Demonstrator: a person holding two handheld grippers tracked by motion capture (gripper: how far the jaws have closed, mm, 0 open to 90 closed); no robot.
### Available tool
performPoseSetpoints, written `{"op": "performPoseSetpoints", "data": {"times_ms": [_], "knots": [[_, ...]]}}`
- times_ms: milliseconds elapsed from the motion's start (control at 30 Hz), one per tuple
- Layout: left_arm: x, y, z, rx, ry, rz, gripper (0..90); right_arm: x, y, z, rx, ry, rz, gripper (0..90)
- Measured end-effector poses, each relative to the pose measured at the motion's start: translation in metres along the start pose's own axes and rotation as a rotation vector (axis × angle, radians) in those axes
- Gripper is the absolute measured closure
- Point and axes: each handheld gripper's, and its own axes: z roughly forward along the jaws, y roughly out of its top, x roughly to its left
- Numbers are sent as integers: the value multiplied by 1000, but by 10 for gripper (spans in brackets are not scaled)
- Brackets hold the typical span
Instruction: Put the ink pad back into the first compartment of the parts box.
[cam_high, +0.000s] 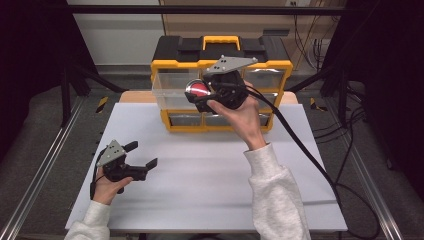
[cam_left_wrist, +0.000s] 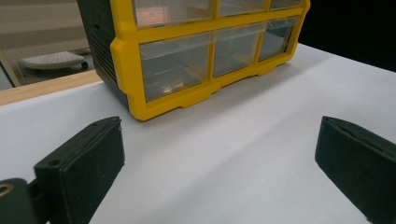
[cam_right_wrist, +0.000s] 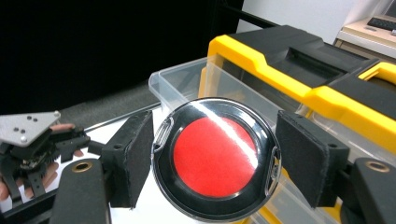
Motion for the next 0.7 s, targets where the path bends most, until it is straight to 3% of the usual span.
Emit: {"op": "performPoseSetpoints", "data": {"times_ms": [700], "knots": [[-1, 0, 0, -2, -3, -1, 12, -10, 18, 28, 22, -26, 17, 299]]}}
